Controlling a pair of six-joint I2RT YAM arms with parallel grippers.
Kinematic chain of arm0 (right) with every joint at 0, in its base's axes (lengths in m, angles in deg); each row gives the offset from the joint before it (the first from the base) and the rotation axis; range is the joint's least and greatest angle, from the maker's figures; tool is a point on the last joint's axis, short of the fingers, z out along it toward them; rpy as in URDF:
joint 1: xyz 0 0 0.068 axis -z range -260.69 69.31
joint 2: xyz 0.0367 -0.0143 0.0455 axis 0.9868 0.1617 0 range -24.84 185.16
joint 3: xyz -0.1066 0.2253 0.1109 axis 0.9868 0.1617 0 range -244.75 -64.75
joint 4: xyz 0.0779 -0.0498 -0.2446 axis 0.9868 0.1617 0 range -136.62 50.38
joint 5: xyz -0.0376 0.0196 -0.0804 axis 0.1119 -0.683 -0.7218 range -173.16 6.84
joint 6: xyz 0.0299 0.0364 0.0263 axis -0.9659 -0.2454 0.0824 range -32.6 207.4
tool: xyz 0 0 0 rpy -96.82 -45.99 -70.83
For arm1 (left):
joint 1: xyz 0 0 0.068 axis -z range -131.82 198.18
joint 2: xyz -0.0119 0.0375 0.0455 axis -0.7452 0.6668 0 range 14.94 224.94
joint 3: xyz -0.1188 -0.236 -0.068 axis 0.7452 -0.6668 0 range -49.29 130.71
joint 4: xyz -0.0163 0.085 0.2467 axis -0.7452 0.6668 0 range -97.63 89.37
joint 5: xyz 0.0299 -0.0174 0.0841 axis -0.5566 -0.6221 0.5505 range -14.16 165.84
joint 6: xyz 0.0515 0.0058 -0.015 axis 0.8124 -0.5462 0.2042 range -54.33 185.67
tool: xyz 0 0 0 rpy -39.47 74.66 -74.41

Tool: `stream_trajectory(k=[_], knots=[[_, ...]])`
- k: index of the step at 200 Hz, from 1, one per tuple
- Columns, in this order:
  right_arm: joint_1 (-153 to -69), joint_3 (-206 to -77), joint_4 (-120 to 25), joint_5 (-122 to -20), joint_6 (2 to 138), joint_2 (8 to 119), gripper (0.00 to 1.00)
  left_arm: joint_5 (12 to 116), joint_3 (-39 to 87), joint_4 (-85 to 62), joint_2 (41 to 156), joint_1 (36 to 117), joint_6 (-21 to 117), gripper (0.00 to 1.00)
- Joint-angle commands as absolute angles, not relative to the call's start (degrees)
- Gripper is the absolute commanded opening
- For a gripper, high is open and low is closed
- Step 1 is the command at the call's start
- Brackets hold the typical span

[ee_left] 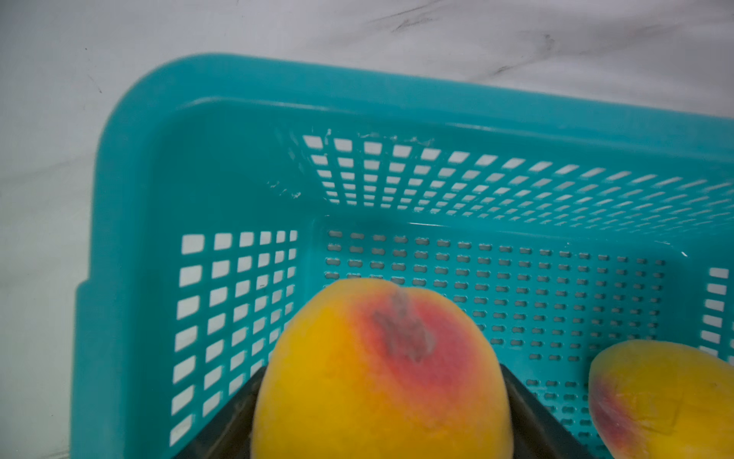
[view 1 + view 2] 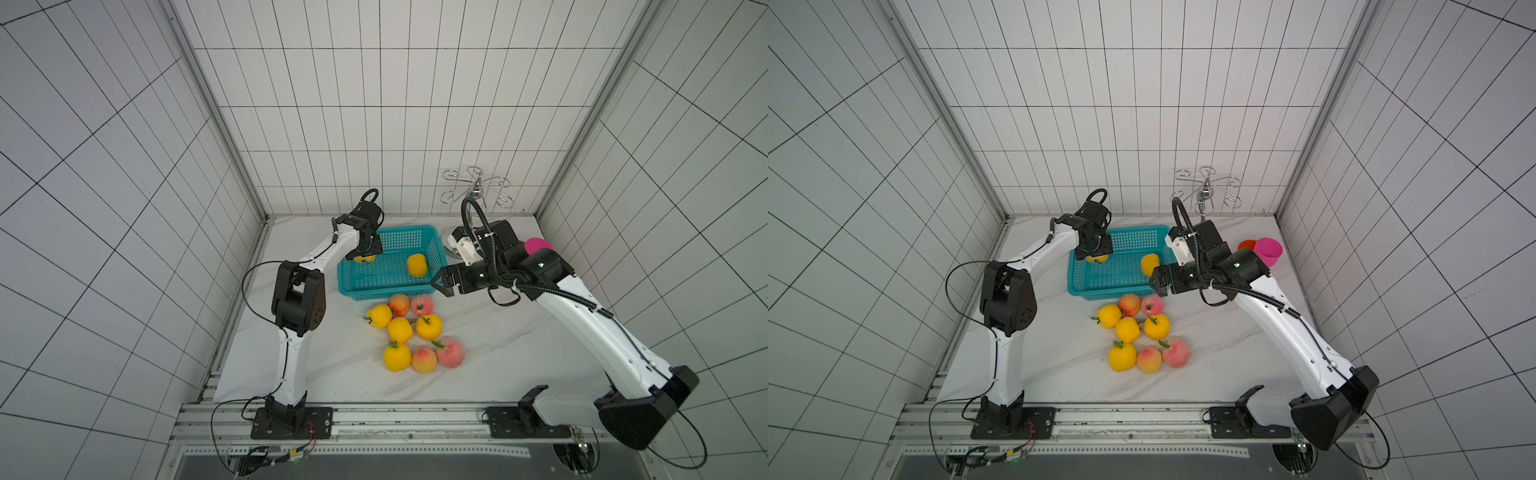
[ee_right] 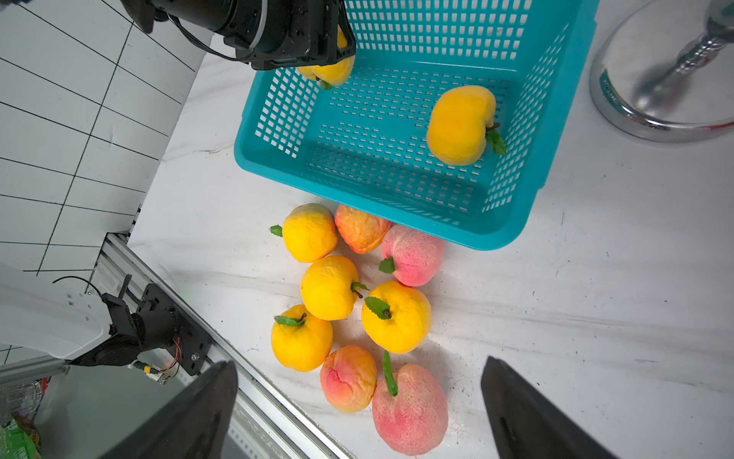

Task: Put the peaches into the basket
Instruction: Place the peach in the basket.

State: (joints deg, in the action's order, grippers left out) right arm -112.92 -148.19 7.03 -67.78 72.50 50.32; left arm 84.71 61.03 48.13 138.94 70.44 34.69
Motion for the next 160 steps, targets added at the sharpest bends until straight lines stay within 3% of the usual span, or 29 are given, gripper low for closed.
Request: stream_trajectory(k=[1,160], knots=[[-112.3,-150.6,8.9,-68.5,73.6,50.3,0.99,86.4,63.5,47.0,141.2,70.1,35.7,0.77],[-108.4,-150.8,9.7,-68.6,74.5,50.3,0.99,85.9,64.2,46.6,145.4,69.9,35.1,0.77]])
